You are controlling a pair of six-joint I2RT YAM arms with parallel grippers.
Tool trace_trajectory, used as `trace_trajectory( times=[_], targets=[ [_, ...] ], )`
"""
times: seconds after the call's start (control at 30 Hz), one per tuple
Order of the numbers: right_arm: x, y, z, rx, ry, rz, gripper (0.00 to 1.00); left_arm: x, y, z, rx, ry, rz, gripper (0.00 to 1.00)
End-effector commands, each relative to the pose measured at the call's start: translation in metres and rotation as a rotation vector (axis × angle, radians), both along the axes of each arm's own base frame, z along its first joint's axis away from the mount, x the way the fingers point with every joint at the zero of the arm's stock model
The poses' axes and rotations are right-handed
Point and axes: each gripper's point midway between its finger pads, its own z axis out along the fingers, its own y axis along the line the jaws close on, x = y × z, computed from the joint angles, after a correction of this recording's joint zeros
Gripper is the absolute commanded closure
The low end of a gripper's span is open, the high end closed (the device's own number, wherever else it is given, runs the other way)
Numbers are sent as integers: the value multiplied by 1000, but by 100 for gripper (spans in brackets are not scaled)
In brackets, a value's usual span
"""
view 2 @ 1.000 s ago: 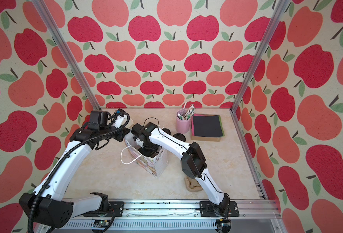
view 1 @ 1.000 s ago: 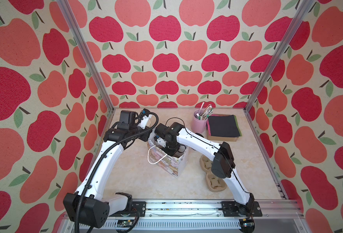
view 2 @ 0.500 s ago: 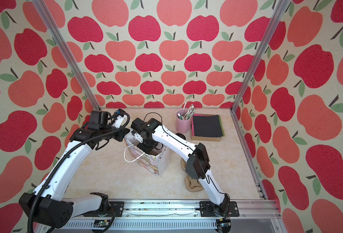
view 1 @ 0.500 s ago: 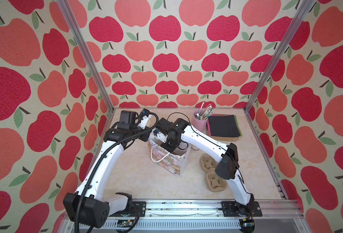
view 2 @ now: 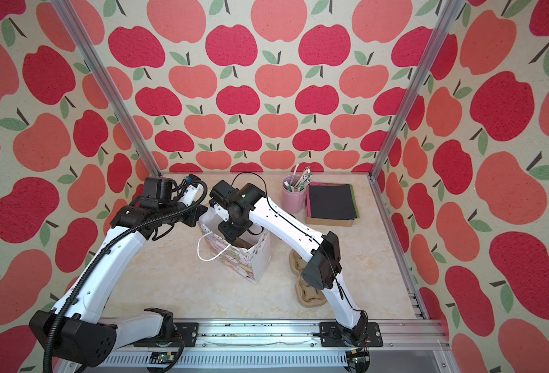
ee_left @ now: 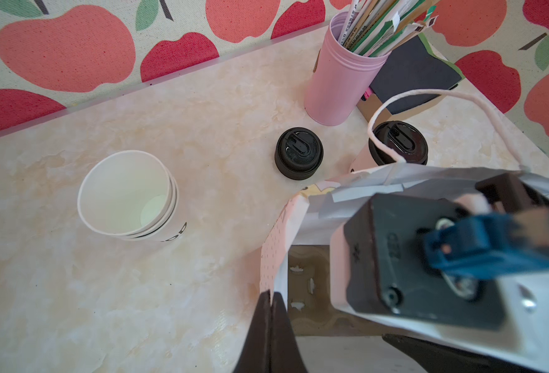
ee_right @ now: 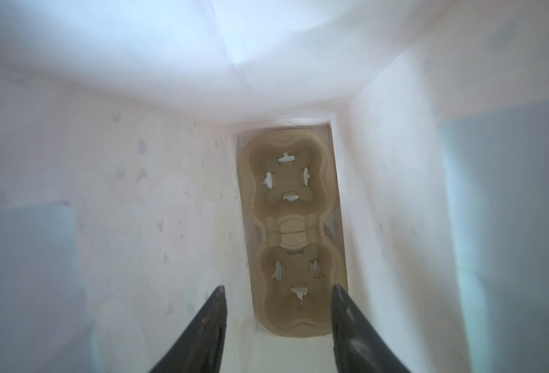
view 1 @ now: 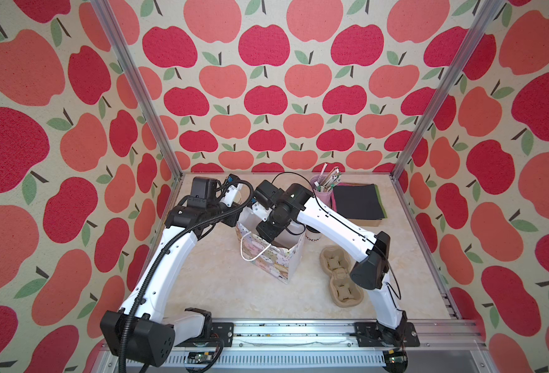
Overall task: Pack the takeout coffee
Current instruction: 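Open the right gripper and lift it out of the bag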
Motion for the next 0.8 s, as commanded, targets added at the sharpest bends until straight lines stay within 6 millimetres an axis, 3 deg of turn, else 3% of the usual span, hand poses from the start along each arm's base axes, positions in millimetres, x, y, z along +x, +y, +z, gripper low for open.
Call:
trace_trajectory(
  times=[0.0, 0.53, 0.77],
  targets=[
    [3, 0, 39, 87, -61, -26, 46, -8, 2, -1, 18, -1, -10, 100],
    [10, -10, 115, 277, -185, -83, 36, -11, 4, 1, 17, -4, -1, 100],
    [15, -29, 165, 363, -328, -93, 29, -10, 8, 1, 31, -7, 21, 100]
  ],
)
